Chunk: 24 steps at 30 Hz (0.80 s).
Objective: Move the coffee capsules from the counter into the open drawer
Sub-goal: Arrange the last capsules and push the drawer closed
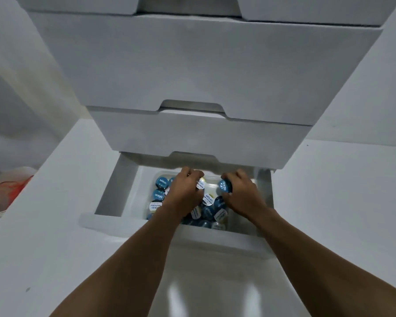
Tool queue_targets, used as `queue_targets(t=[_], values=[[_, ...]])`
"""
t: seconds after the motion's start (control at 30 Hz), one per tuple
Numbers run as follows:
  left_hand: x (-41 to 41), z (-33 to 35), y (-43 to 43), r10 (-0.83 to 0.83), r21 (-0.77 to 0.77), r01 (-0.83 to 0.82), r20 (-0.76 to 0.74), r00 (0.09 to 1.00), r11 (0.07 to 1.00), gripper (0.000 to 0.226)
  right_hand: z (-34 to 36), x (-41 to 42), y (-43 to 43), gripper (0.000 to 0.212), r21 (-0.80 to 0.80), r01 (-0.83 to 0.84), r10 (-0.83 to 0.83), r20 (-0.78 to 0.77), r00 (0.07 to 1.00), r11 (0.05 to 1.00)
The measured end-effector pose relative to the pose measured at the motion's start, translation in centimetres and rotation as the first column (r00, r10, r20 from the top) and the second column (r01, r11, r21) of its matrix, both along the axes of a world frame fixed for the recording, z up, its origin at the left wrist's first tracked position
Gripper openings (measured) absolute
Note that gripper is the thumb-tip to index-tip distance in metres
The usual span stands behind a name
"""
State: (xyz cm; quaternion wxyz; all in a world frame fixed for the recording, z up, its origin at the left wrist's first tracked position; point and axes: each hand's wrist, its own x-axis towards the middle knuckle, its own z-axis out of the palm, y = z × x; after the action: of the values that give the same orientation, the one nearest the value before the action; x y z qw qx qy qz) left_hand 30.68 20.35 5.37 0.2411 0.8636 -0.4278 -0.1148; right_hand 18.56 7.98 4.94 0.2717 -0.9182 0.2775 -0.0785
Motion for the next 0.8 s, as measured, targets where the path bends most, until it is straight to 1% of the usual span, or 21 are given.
queue_targets(t=[0.13,0.27,0.43,0.67,0.8], values=[[1.1,-1.6,-1.6,-0.058,0.006,0.058,0.009,0.998,0.998,0.037,-1.1,0.8,-0.9,0.033,0.017,0.010,-0.010,-0.012,1.000,1.000],[1.7,-2.5,-2.5,-0.115,0.052,0.117,-0.041,0.993,0.992,0.048,-2.0,1.4,-1.1,0.034,0.011,0.017,-0.016,-0.067,0.998,1.000],[2.3,-3.4,-3.0,-0.171,0.127,0.174,-0.034,0.985,0.976,0.053,-3.1,1.9,-1.4,0.037,0.033,0.028,-0.024,-0.120,0.993,0.999],[2.4,-4.3,-3.6,-0.234,0.131,0.234,-0.016,0.972,0.963,0.054,-4.0,2.1,-1.6,0.045,0.018,0.035,-0.031,-0.156,0.987,0.999],[2.4,-4.6,-3.7,-0.257,0.126,0.255,-0.003,0.966,0.959,0.052,-4.3,1.9,-1.4,0.047,-0.021,0.030,-0.032,-0.163,0.986,0.999]])
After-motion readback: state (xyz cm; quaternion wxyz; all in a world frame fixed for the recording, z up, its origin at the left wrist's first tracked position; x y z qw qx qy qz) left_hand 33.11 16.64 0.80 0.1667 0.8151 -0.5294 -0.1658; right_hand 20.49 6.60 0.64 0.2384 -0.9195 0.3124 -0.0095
